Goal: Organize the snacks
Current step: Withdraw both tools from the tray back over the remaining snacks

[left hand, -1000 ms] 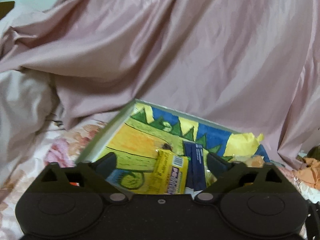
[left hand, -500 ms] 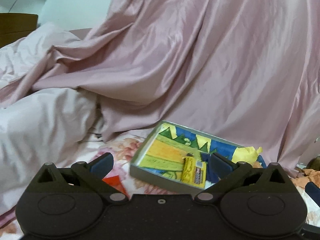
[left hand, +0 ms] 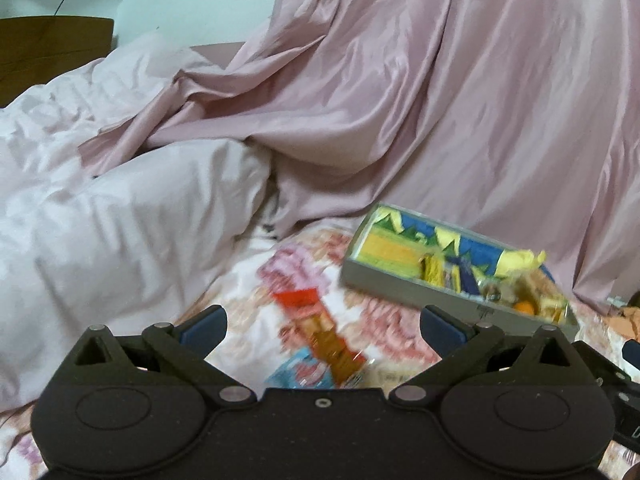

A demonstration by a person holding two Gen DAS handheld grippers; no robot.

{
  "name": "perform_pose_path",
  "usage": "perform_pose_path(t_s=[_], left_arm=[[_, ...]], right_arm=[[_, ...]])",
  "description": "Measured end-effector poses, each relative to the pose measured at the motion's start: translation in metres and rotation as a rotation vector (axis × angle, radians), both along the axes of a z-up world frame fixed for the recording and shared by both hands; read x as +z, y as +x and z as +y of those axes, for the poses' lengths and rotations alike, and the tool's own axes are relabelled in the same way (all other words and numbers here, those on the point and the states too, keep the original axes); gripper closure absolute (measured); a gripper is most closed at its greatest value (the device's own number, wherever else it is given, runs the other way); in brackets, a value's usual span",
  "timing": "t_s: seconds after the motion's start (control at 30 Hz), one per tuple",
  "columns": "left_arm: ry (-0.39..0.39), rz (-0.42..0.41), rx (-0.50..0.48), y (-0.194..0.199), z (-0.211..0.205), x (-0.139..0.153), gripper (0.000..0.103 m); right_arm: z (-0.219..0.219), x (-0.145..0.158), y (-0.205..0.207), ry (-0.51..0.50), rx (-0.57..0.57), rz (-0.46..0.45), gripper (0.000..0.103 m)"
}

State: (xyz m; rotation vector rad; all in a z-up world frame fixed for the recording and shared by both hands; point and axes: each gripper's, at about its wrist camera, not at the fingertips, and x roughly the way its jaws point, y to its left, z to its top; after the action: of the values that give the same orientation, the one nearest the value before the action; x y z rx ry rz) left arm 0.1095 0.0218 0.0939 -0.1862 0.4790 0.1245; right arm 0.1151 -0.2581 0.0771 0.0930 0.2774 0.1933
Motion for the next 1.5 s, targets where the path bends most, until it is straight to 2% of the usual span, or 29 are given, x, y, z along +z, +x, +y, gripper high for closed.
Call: perform_pose_path(t_s=[0.43, 0.77, 1.17, 1.37, 1.5], left_arm=[[0.044, 0.075, -0.04, -0.056, 0.016, -0.035, 0.001], [0.103, 0.102, -0.085, -0.07, 0.014, -0.063, 0.001], [0.103, 0.133, -0.105, -0.055, 0.02, -0.083, 0.001], [0.089, 0.132, -0.089, -0.034, 0.023, -0.089, 0.001], [0.054, 0.126, -0.035, -0.007, 0.031, -0.09, 0.001]], right_arm=[[0.016, -0.035, -0.045, -0.07, 0.051, 0.134, 0.0], [0.033, -0.053, -0.056, -0.115, 0.091, 0.208, 0.0], [0.045, -0.075, -0.049, -0.148, 0.12, 0.276, 0.0], [0.047, -0.081, -0.041, -0.159, 0.127, 0.294, 0.0], [0.046, -0.084, -0.032, -0.151, 0.148, 0.315, 0.0]])
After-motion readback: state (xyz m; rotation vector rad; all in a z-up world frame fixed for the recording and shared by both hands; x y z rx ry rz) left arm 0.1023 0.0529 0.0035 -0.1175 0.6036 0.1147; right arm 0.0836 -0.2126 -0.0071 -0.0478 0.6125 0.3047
